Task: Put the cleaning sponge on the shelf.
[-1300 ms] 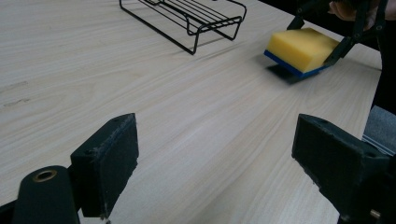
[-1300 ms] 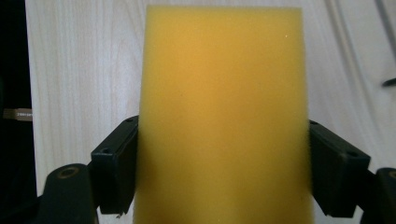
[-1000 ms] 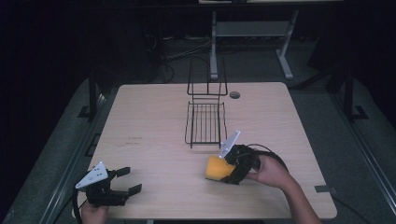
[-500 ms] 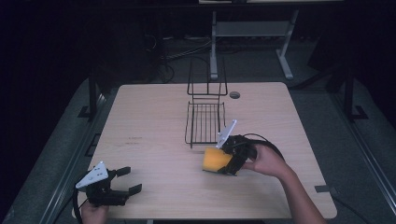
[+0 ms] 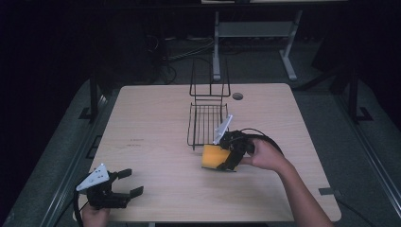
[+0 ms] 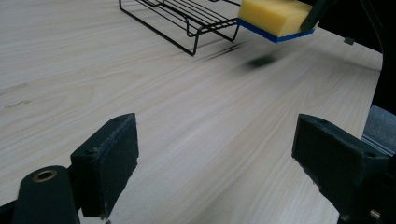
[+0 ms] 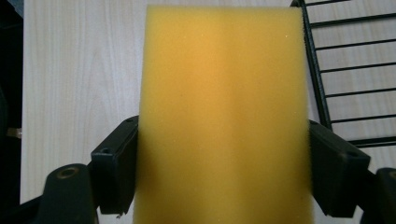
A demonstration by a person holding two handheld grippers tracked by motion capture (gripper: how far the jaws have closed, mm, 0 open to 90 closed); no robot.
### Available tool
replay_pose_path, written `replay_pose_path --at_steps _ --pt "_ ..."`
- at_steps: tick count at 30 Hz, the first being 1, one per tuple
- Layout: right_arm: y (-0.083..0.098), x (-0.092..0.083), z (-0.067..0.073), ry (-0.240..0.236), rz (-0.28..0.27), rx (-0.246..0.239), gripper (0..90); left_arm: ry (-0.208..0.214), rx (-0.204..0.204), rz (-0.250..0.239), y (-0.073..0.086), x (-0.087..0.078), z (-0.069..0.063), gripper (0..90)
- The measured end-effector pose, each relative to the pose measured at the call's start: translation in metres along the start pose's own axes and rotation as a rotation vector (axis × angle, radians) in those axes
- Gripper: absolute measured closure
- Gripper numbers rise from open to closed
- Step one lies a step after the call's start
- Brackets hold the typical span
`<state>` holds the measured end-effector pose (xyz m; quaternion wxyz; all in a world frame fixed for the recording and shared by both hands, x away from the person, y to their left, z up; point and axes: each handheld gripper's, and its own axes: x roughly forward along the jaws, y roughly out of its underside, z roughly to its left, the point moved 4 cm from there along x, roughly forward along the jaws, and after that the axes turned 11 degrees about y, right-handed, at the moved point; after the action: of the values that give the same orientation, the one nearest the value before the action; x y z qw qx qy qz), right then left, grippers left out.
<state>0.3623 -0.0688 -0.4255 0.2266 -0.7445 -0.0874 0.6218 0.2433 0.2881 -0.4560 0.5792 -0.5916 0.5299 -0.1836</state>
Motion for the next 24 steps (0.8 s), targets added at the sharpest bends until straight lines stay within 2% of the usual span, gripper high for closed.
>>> replay_pose_path --at_steps 10,15,24 --pt "-0.001 0.002 -0.007 -0.012 -0.003 0.017 22.0 0.000 0.000 -0.001 0.000 0.000 0.000 14.0" --pt "-0.003 0.001 -0.007 -0.026 -0.016 0.010 22.0 0.001 -0.001 -0.003 0.000 0.000 0.000 14.0" --pt "-0.015 0.001 -0.015 -0.015 0.018 -0.010 22.0 -0.001 0.001 -0.004 0.000 0.000 0.000 14.0"
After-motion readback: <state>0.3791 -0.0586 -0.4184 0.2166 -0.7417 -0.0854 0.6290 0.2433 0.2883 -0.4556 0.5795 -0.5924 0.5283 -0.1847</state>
